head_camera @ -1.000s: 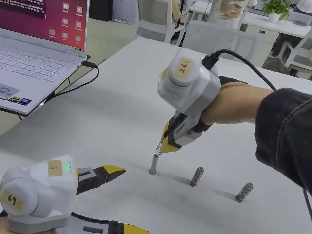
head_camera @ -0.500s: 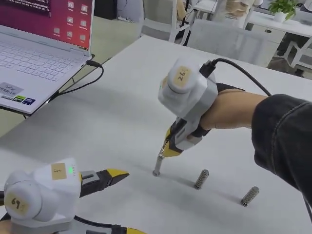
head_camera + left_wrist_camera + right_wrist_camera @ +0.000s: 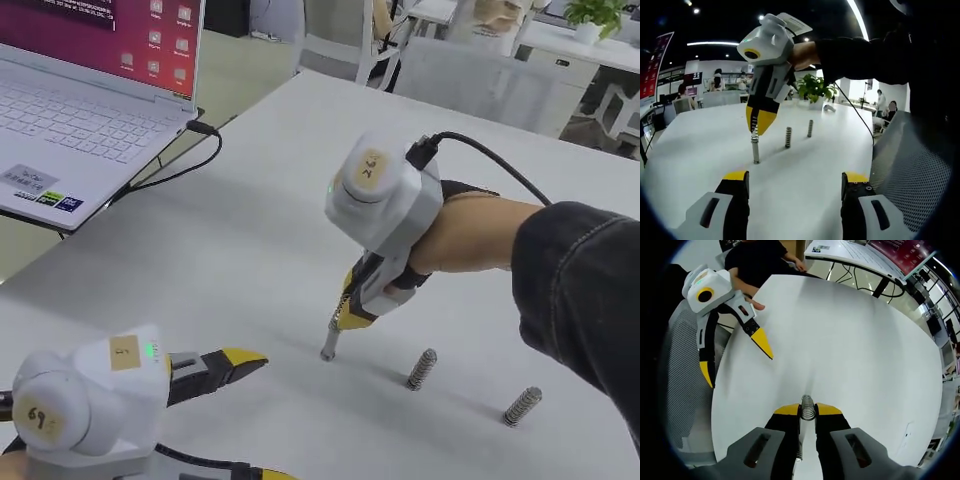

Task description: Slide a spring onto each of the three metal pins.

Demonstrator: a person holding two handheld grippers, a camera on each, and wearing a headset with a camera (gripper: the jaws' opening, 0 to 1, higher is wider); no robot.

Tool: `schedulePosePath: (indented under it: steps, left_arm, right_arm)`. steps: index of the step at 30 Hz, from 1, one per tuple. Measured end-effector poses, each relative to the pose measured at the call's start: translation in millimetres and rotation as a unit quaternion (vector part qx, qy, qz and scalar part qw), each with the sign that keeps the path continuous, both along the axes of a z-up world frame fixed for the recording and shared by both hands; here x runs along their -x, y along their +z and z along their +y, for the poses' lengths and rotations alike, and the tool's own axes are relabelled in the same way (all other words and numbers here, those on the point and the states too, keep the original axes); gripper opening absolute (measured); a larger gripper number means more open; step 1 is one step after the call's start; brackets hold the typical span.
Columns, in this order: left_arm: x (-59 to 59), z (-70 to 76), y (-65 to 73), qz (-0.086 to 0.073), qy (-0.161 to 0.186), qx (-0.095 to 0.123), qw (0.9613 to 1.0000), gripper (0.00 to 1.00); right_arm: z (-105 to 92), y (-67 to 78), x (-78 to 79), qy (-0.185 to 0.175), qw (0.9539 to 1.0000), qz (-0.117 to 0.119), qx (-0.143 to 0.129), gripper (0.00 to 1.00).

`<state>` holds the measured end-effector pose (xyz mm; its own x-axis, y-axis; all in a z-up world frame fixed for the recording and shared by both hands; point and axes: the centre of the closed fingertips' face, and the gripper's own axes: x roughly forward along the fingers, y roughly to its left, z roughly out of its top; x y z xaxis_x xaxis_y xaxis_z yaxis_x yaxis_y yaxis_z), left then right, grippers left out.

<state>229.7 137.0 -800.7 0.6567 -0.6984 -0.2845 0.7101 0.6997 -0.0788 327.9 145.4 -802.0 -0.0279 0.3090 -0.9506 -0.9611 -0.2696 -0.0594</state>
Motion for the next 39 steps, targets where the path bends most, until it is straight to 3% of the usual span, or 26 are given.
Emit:
schedulePosePath:
  steps: [17,39]
  left_arm:
    - [-0.7,1.0,-2.6,0.003,0.003,0.0,1.0,0.7]
    - [-3.0,2.3,-2.4,0.003,0.005,0.001,1.0,0.7]
  right_arm:
    - [-4.6,-26.7,5.7,0.006,0.9995,0.014,0.026,0.09]
    - [-6.1,-41.0,8.8,0.007,0.999,0.016,0.04,0.09]
